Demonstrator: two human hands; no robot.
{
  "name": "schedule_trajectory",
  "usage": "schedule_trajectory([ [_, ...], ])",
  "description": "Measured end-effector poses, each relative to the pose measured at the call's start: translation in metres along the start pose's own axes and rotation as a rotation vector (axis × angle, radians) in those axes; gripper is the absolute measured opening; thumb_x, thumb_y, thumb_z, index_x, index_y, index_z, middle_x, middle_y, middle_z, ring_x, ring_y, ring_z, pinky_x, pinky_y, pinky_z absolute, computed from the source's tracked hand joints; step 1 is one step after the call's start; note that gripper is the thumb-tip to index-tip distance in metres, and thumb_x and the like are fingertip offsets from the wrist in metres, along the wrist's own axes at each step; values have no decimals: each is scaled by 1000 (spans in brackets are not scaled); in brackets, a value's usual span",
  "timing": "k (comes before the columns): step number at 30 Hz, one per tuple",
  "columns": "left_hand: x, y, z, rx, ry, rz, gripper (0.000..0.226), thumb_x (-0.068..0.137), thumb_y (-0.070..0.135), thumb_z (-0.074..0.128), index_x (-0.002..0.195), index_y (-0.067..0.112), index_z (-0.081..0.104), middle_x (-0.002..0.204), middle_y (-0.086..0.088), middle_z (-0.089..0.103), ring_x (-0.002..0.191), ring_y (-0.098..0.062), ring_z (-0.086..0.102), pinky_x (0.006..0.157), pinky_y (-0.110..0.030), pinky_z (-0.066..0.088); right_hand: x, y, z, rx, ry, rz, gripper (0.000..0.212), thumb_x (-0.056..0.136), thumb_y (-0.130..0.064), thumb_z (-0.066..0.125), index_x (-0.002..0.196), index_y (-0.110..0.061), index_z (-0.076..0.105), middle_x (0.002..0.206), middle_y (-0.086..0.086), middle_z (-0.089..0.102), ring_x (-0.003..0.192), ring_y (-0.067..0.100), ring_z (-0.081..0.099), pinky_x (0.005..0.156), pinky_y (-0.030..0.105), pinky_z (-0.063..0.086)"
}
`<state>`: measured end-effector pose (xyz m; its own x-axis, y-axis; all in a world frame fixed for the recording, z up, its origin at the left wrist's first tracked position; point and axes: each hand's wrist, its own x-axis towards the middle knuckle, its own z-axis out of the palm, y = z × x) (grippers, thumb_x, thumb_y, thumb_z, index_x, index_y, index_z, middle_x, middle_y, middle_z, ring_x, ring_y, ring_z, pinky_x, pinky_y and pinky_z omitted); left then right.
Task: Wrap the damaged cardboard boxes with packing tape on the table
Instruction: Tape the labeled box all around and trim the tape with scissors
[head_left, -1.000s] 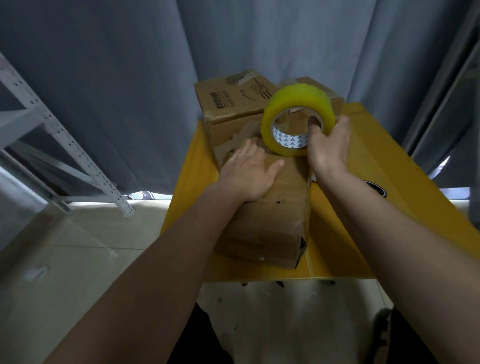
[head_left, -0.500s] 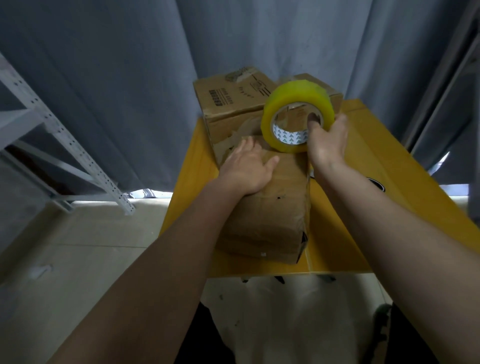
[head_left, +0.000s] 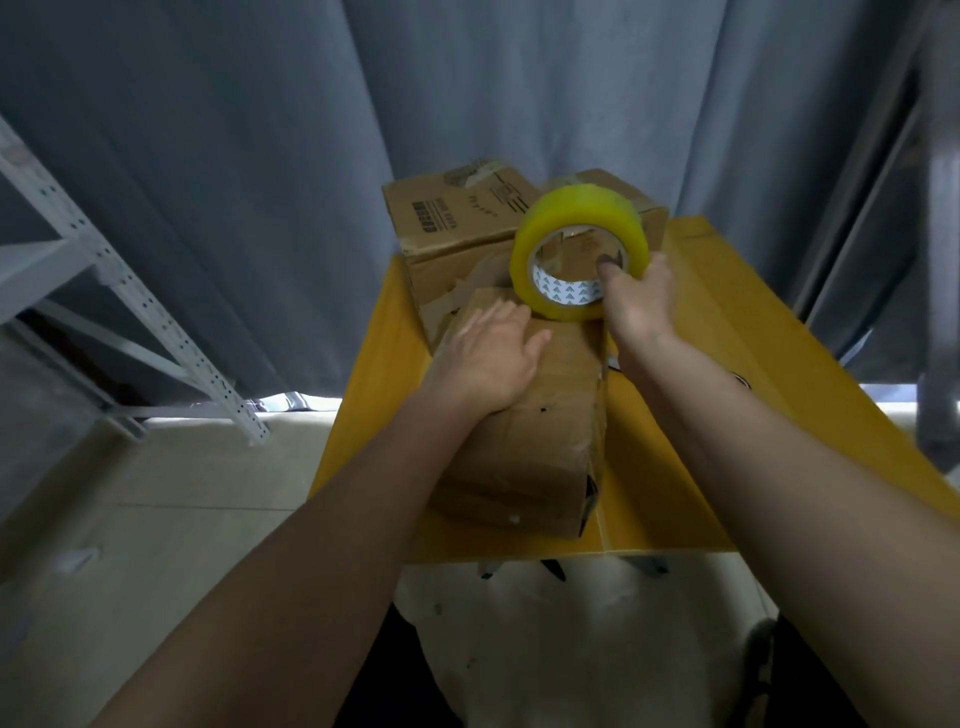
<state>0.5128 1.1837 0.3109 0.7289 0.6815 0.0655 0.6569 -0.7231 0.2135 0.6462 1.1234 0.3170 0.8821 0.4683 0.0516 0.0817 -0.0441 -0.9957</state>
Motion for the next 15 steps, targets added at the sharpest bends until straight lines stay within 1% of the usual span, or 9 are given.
schedule_trajectory([
  [1, 0, -1, -1, -20, -15, 4, 63, 101, 52, 32, 148, 10, 34, 157, -11, 30, 146, -23, 22, 119, -39, 17, 0, 1, 0, 8, -4, 6, 22, 90, -22, 60, 107, -13, 50, 108, 7, 61, 101, 26, 59, 95, 41, 48],
  [3, 2, 7, -3, -70, -107, -95, 89, 89, 73, 35, 153, 12, 21, 162, -9, 16, 150, -23, 10, 121, -41, 12, -1, 4, 1, 39, -22, 42, 23, 86, -22, 65, 104, -14, 53, 106, 6, 63, 99, 25, 61, 94, 43, 49],
  [5, 6, 17, -6, -71, -168, -167, 112, 75, 86, 39, 155, 12, 14, 164, -7, 6, 151, -23, 1, 119, -42, 6, -2, 7, 2, 23, -33, 79, 30, 83, -25, 69, 108, -12, 58, 112, 8, 64, 103, 25, 61, 95, 43, 49],
  [8, 6, 22, -3, -31, -161, -164, 122, 67, 91, 43, 155, 12, 14, 164, -7, 3, 151, -22, -3, 119, -42, 2, 2, 9, 2, -36, -64, 52, 35, 86, -27, 64, 116, -8, 61, 118, 11, 63, 109, 28, 59, 98, 42, 47],
  [11, 6, 25, -2, 16, -184, -179, 134, 57, 97, 41, 155, 10, 11, 164, -8, 0, 150, -23, -5, 119, -47, 0, 7, 6, -4, -147, -49, -23, 36, 89, -32, 57, 116, -8, 57, 116, 10, 63, 107, 28, 57, 89, 33, 44],
  [13, 8, 29, 0, 33, -195, -191, 140, 53, 99, 40, 155, 10, 3, 164, -8, -5, 150, -24, -8, 117, -55, -2, 11, 7, -14, -139, -11, -47, 36, 91, -32, 55, 116, -7, 56, 116, 10, 63, 107, 28, 58, 90, 36, 46],
  [14, 9, 30, 2, 32, -188, -195, 141, 53, 98, 40, 155, 11, -1, 164, -6, -7, 150, -24, -8, 116, -60, -2, 13, 7, -19, -73, 2, -25, 36, 91, -30, 56, 118, -6, 56, 116, 11, 63, 106, 28, 60, 89, 40, 50],
  [15, 10, 30, 3, 31, -179, -197, 140, 53, 98, 40, 155, 13, -3, 164, -5, -8, 150, -23, -8, 114, -63, -2, 15, 9, -25, 16, 5, 27, 38, 91, -28, 56, 122, -6, 55, 117, 12, 62, 103, 30, 62, 83, 43, 55],
])
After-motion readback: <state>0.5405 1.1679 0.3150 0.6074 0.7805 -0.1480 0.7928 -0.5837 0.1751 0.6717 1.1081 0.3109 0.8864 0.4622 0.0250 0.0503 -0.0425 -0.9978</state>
